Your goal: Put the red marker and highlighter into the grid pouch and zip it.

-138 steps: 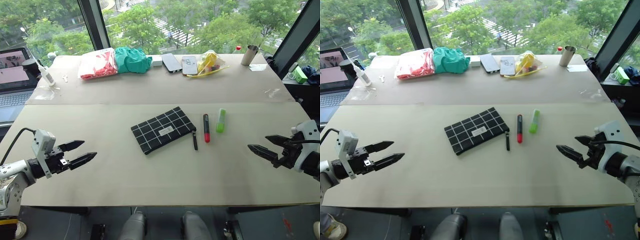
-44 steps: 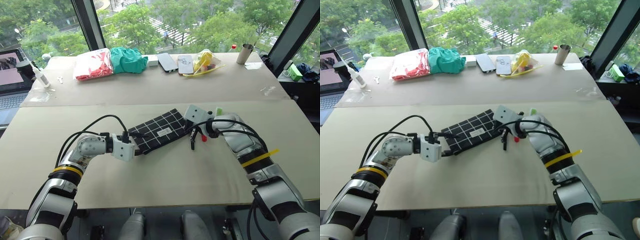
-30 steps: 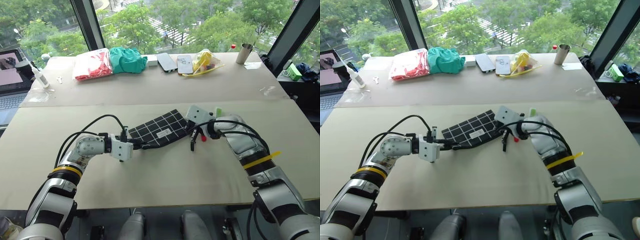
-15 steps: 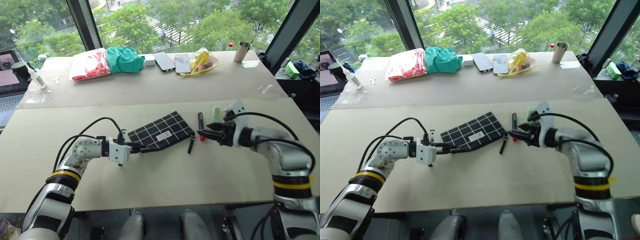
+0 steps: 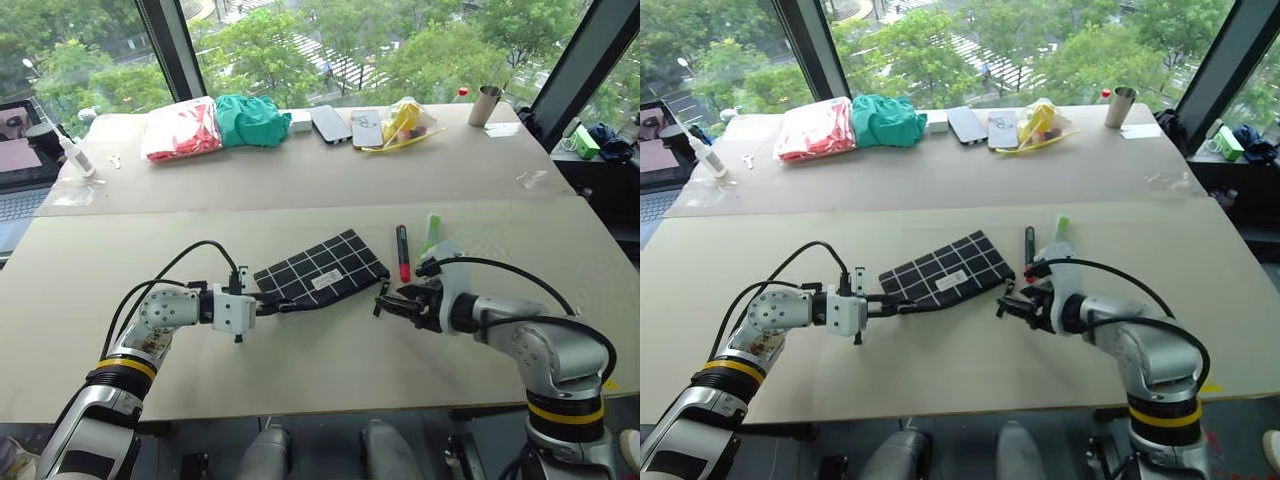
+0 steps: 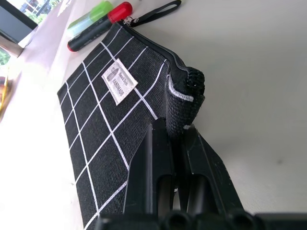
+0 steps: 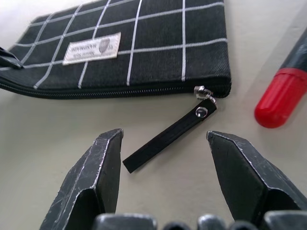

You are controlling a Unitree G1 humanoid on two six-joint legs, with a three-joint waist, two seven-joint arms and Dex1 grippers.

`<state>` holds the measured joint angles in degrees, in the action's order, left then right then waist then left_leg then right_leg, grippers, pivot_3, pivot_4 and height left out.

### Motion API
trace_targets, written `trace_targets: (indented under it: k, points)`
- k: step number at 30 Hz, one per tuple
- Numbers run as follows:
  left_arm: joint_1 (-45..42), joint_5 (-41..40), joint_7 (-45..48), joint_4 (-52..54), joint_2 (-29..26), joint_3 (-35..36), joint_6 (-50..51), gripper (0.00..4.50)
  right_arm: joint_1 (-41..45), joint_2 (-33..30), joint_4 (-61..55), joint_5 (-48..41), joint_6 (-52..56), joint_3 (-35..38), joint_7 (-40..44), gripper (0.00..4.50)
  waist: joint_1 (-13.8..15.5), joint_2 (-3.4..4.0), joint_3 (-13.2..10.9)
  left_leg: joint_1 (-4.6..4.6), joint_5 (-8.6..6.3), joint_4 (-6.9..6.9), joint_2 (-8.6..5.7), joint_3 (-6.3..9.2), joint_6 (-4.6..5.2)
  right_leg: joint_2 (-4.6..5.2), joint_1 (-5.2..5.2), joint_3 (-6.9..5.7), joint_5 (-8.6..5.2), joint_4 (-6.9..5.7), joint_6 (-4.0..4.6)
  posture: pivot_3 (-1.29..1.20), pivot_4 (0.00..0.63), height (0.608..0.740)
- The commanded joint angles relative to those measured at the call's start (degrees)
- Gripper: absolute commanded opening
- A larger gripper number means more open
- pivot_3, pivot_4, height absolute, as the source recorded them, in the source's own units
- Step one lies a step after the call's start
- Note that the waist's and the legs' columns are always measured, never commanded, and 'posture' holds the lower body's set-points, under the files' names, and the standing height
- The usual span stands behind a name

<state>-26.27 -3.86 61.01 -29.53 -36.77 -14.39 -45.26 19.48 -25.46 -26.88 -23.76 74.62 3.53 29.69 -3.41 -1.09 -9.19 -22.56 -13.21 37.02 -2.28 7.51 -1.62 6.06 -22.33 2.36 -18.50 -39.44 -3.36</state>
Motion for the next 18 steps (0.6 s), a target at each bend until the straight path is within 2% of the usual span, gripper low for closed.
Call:
trace_targets:
  k: [1, 18]
  points:
    - [0.25, -2.12, 0.09, 2.73, 0.16, 1.37, 1.43, 0.00, 1.09, -1.19, -0.32, 0.42, -1.19, -1.40, -1.33, 3.13, -0.03, 0.00, 0.00, 0.00, 0.00, 0.00, 0.00, 0.00, 0.00, 0.00, 0.00, 0.00, 0.00, 0.01, 0.00, 0.00, 0.150, 0.740]
    - [4.63, -10.73, 3.18, 13.47, 1.47, 3.79, 12.10, 0.00, 5.13, -2.98, 6.00, 1.36, -6.09, -5.58, -2.73, 3.13, -0.37, 0.00, 0.00, 0.00, 0.00, -0.01, 0.01, 0.00, 0.00, -0.01, 0.00, 0.01, 0.00, 0.02, 0.00, 0.00, 0.150, 0.740]
